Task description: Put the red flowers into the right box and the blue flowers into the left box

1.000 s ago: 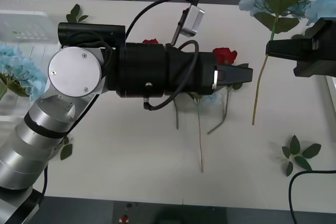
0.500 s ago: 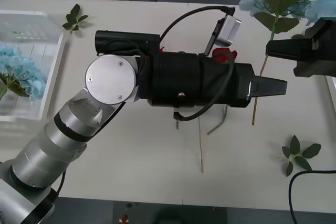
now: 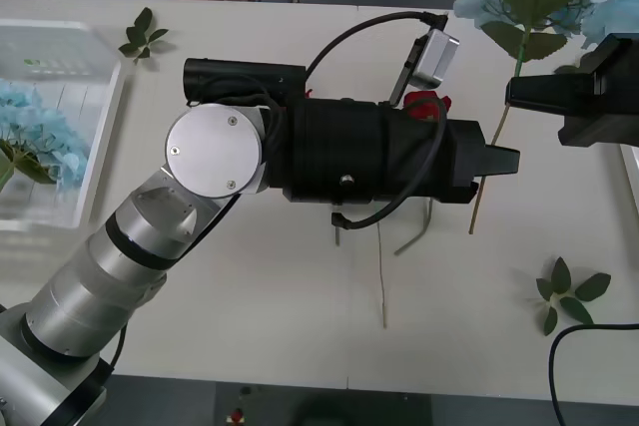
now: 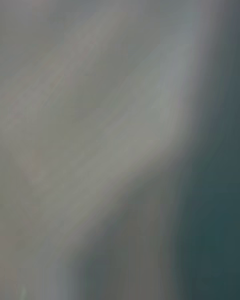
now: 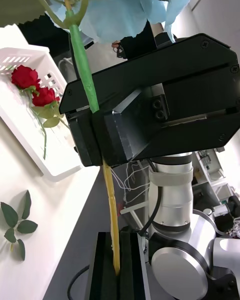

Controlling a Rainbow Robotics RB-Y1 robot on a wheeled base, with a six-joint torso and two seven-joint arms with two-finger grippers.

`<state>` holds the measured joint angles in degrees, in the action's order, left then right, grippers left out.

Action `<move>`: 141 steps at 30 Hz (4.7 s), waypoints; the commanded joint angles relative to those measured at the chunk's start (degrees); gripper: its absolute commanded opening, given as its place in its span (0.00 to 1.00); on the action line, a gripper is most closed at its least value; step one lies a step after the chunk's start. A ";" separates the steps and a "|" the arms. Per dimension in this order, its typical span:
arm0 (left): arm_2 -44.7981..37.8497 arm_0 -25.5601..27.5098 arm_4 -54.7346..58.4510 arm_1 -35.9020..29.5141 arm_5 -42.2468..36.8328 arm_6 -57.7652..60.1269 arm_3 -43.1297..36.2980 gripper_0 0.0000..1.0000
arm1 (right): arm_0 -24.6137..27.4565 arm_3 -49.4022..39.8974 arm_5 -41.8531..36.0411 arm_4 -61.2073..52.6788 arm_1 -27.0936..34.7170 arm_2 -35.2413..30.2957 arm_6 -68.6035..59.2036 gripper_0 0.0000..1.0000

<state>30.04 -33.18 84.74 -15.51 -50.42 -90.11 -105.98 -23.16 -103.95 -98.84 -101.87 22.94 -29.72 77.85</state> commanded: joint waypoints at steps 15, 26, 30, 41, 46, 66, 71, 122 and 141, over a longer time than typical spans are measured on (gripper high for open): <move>-5.96 2.24 1.57 -7.70 0.33 -0.16 -6.17 0.00 | -1.10 -1.25 0.05 -0.79 1.49 0.01 2.92 1.00; -16.07 16.92 7.89 -26.59 0.06 -0.33 -18.03 0.00 | -1.10 -1.25 0.05 -0.79 1.49 0.01 2.92 1.00; -23.36 22.90 11.94 -31.43 -0.55 -0.42 -19.35 0.00 | -1.10 -1.25 0.05 -0.79 1.49 0.01 2.92 1.00; -49.11 39.51 13.17 -33.63 -11.36 -0.24 -17.33 0.00 | 0.05 -1.34 1.28 0.18 5.09 -1.31 2.57 1.00; -54.65 42.14 14.31 -33.54 -12.51 -0.42 -11.35 0.00 | 1.36 -1.34 1.72 7.56 8.17 -1.31 1.78 1.00; -59.48 37.92 2.97 -34.33 -4.95 -3.93 15.19 0.00 | 1.28 -0.81 6.73 47.02 9.84 10.56 -14.39 1.00; -58.78 34.15 -0.98 -34.59 -2.84 -4.46 21.78 0.00 | -0.66 1.65 6.82 54.41 8.79 15.83 -15.27 1.00; -43.84 30.54 -8.54 -35.03 -7.58 -7.89 2.18 1.00 | -12.79 31.97 35.82 80.68 -4.13 39.83 -14.92 0.00; -20.90 5.76 -33.24 -19.91 -7.76 11.97 12.73 1.00 | -11.64 17.99 20.18 76.20 4.74 37.54 -16.06 0.00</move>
<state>9.08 -24.95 52.79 -36.35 -58.07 -82.64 -93.95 -34.71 -80.70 -76.81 -24.12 24.33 10.05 64.15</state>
